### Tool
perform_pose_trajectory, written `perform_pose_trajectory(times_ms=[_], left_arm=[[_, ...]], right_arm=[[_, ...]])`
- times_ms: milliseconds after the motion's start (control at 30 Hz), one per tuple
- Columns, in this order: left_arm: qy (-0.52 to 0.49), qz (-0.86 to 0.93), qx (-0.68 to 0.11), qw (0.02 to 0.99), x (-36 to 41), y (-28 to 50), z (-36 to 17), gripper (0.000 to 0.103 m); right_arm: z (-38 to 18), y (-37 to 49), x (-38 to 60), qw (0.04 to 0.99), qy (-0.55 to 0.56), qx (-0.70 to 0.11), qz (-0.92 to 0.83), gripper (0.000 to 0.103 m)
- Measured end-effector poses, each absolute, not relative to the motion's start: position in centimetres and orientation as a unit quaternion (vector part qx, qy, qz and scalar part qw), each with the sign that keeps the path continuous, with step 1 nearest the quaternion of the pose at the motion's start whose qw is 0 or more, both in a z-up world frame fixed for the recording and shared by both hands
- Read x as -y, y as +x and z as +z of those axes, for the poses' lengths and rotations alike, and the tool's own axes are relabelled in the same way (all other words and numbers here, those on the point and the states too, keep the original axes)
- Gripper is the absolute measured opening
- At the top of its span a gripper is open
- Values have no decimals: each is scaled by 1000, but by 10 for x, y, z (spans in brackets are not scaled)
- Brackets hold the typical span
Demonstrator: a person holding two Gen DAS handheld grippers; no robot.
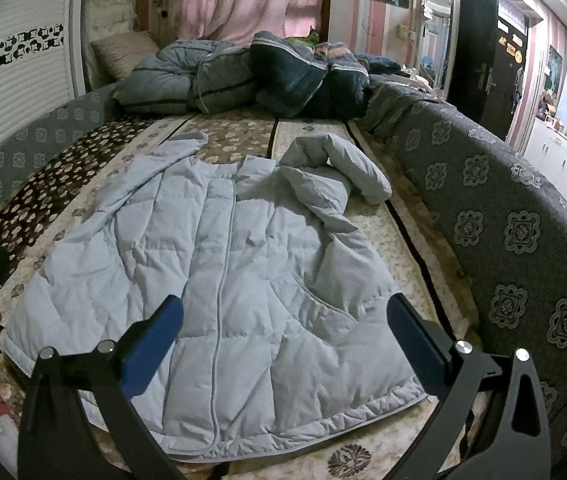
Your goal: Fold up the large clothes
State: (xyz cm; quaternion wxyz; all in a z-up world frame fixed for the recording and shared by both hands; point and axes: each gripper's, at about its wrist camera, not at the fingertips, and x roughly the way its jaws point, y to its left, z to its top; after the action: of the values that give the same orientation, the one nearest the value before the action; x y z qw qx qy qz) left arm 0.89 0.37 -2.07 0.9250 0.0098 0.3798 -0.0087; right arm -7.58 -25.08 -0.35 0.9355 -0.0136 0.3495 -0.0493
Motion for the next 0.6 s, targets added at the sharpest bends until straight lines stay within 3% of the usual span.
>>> perform_pose_trajectory(times_ms=[600], left_arm=[[2,-24,-371,928,-3,32,-19,100]], right_arm=[[7,-70,255,943,-22,-331,-36,101]])
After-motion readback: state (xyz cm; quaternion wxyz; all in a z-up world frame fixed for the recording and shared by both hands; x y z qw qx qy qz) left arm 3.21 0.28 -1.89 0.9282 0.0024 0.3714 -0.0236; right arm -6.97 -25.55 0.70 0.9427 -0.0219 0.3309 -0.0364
